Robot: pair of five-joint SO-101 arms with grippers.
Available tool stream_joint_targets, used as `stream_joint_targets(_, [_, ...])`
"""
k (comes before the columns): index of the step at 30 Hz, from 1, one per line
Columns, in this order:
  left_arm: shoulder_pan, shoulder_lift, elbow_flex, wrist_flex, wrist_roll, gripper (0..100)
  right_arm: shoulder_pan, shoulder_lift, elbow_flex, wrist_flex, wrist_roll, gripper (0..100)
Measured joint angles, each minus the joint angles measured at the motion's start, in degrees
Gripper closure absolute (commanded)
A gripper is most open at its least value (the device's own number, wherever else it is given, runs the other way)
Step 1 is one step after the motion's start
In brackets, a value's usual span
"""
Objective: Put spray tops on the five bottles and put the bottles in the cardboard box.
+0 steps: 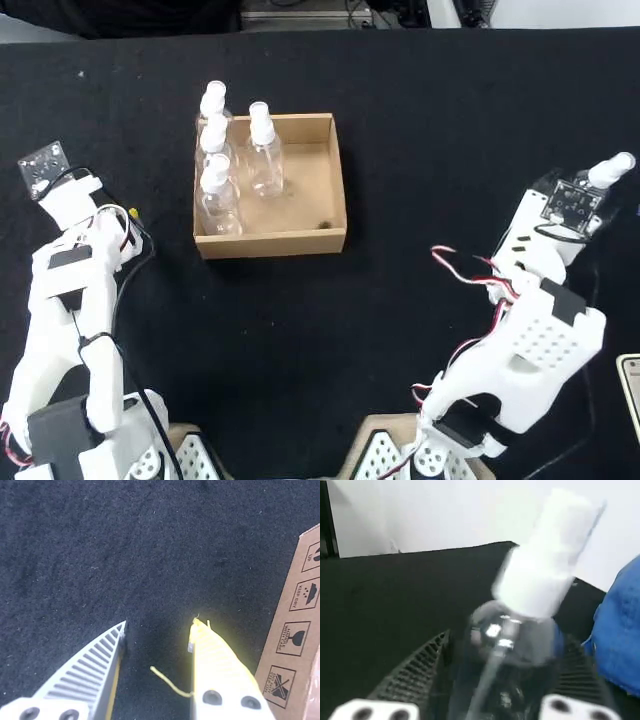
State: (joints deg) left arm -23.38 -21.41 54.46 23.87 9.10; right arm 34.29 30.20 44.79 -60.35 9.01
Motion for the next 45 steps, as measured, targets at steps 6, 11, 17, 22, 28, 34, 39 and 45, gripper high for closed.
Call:
stream_joint_targets(6, [0.0,0.0,0.0,0.0,0.0,82,0.88,0.62,-0.26,-6.24,0.0,95.7])
stream_joint_targets(11, [0.0,0.0,0.0,0.0,0.0,82,2.2,-2.55,3.43,-7.56,0.0,95.3])
stream_joint_targets(17, [0.0,0.0,0.0,0.0,0.0,82,-1.85,-21.8,14.24,1.05,-3.87,95.5])
stream_joint_targets(22, [0.0,0.0,0.0,0.0,0.0,82,-14.07,-41.76,21.98,17.23,-7.03,95.5])
stream_joint_targets(28, [0.0,0.0,0.0,0.0,0.0,82,-32.09,-55.56,24.79,27.16,-7.56,95.6])
stream_joint_targets(34, [0.0,0.0,0.0,0.0,0.0,82,-45.63,-56.53,24.79,28.57,-7.56,95.6])
stream_joint_targets(39, [0.0,0.0,0.0,0.0,0.0,82,-52.22,-55.82,24.79,28.57,-7.56,95.6])
stream_joint_targets(45, [0.0,0.0,0.0,0.0,0.0,82,-52.92,-46.15,24.79,26.37,-7.56,95.6])
